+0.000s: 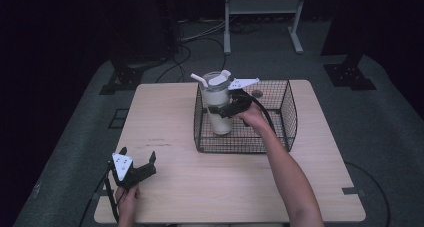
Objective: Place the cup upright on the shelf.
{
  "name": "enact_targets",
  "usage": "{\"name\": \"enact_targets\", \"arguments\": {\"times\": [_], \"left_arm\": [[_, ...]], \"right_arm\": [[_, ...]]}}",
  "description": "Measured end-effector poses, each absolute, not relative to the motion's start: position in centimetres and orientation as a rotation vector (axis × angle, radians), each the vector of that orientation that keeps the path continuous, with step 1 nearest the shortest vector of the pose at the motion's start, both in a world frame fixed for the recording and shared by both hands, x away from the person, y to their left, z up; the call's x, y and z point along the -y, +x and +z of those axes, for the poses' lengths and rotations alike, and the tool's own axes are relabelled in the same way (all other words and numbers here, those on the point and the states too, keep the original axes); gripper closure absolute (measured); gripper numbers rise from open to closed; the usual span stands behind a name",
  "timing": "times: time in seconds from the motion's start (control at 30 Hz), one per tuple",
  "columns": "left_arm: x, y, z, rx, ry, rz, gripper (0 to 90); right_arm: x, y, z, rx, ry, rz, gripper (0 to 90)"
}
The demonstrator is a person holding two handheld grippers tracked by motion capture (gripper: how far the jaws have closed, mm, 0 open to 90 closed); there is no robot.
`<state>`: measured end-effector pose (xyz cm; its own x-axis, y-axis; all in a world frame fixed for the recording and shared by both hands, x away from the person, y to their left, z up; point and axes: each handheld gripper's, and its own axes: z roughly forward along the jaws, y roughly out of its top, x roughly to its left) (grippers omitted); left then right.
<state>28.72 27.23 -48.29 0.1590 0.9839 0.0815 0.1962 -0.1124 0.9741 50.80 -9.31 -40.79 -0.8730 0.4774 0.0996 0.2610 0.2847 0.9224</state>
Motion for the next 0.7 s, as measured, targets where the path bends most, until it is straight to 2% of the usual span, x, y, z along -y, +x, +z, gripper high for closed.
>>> {"name": "enact_targets", "arguments": {"times": [0.7], "left_arm": [[-27.1,28.6,-48.3,-1.183,1.505,1.066,0.0]], "right_arm": [[9.7,51.2,-42.1,-2.394,0.664,1.585,6.3]]}}
